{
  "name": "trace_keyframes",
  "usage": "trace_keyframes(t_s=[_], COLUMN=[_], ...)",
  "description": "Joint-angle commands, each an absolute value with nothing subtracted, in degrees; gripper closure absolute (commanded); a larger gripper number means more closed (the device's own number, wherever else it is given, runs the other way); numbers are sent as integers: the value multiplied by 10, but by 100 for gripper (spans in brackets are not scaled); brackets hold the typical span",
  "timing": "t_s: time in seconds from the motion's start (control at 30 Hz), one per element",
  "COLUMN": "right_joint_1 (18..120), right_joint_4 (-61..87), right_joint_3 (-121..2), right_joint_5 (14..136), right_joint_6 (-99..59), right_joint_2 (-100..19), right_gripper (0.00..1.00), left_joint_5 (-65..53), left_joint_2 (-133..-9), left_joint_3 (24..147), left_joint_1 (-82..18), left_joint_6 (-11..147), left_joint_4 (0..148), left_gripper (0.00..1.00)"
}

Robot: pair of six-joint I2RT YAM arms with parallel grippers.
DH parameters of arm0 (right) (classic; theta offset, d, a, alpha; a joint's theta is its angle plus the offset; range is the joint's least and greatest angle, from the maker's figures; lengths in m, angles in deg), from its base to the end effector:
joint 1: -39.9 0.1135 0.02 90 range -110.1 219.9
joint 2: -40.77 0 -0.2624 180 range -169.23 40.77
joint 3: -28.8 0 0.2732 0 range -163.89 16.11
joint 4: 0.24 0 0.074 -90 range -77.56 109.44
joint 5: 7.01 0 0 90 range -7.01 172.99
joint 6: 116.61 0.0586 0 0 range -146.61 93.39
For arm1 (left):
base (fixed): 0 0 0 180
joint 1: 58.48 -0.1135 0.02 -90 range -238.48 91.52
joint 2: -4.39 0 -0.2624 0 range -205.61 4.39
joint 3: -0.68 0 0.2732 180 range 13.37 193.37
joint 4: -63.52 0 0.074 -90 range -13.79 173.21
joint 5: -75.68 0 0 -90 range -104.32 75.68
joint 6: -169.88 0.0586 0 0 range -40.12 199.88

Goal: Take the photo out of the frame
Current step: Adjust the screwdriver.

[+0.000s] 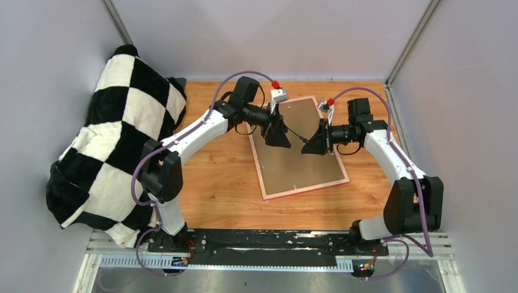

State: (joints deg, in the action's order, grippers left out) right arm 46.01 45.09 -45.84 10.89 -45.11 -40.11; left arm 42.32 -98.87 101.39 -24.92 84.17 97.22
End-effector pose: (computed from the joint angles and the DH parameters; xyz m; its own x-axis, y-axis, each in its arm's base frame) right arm 0.2995 0.0881 0.2708 -0.5417 -0.1561 -0.8260 -0.8359 0.2037 0.5097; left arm 0.3386 -0.2833 0.2939 -0.4266 0.3324 -0.8411 0.8997 0.0612 -0.4322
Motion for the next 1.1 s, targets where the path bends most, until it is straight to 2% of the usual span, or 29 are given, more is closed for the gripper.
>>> trace_keyframes(t_s=[0.0, 0.17, 0.4, 0.63, 0.83, 1.07], right_joint_1=[474, 478, 483, 489, 489, 489], right_joint_4=[488, 500, 518, 545, 551, 554], right_joint_3=[-455, -460, -463, -473, -478, -481], right_joint_5=[88, 89, 83, 75, 70, 69], right_joint_6=[-484, -495, -512, -532, -534, -538], right_joint_2=[-413, -419, -423, -433, -434, -431], right_gripper=[100, 100, 100, 100, 100, 100], left_joint_5=[447, 459, 472, 487, 490, 488], left_joint_2=[-979, -980, -980, -982, -980, -981], left_joint_3=[1032, 1035, 1028, 1023, 1022, 1025], left_joint_1=[-239, -234, -231, -225, -220, -219], left_joint_6=[857, 850, 832, 826, 835, 867], left_joint_4=[992, 992, 969, 959, 963, 995], left_gripper=[4, 16, 26, 42, 64, 60])
